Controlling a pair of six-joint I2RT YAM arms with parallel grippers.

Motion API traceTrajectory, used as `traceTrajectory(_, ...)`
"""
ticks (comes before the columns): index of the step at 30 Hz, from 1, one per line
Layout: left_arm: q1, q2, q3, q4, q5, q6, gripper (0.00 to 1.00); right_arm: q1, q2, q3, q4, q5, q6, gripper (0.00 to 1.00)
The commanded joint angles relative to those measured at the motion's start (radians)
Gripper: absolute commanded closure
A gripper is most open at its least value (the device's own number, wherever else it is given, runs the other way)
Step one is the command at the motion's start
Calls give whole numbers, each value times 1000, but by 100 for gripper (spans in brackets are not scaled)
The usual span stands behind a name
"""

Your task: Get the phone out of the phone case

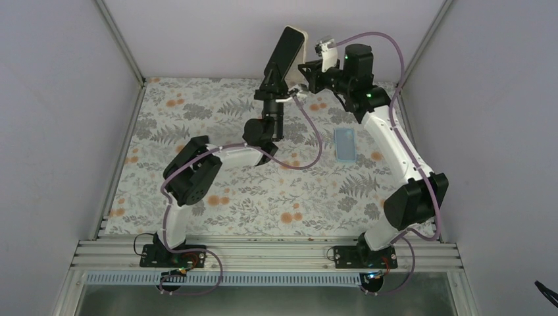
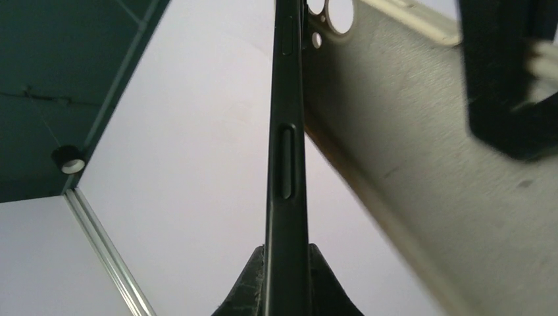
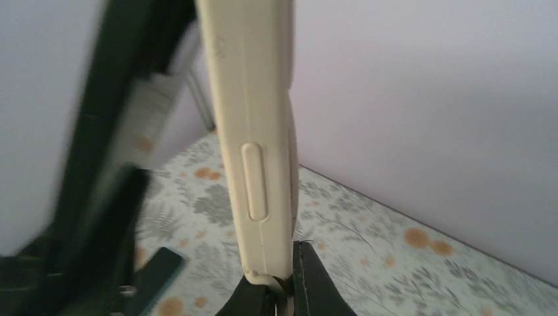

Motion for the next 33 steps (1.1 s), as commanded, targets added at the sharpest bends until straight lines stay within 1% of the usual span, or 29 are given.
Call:
traceTrajectory(1, 11, -188, -79, 137, -77, -22, 98, -27, 7, -59, -96, 319, -55, 97)
traceTrajectory(3, 13, -267, -167, 88, -80, -19, 98, -79, 18, -75, -96, 337, -90, 97)
traceTrajectory(5, 19, -357, -279, 46, -68, -2, 98, -127, 17, -97, -108, 297, -124, 97)
traceTrajectory(8, 29, -488, -450, -29, -55, 33, 98, -164, 14, -106, -183, 143, -200, 97)
traceTrajectory(10, 38, -574, -559, -57, -60, 66, 98, -166, 8, -120, -264, 44, -276, 97)
traceTrajectory(12, 53, -671, -653, -97, -82, 90, 98, -165, 11, -133, -380, -38, -334, 97)
traceTrajectory(14, 74, -753, -759, -147, -103, 100, 98, -164, 13, -163, -460, -100, -389, 97)
traceTrajectory(17, 110, -875, -870, -243, -126, 96, 98, -160, 5, -246, -498, -135, -418, 97)
traceTrajectory(19, 135, -949, -927, -345, -150, 78, 98, -156, 16, -295, -513, -154, -429, 97)
traceTrajectory(23, 211, -1074, -1026, -517, -187, 8, 98, -145, 93, -347, -555, -209, -448, 97)
traceTrajectory(25, 254, -1138, -1081, -606, -183, -29, 98, -132, 123, -366, -561, -203, -447, 97)
traceTrajectory(27, 297, -1203, -1125, -727, -171, -80, 98, -113, 140, -381, -549, -176, -437, 97)
traceTrajectory(30, 340, -1245, -1170, -908, -177, -165, 98, -87, 154, -386, -544, -142, -424, 97)
traceTrajectory(33, 390, -1222, -1209, -1025, -199, -230, 98, -74, 163, -377, -552, -122, -415, 96)
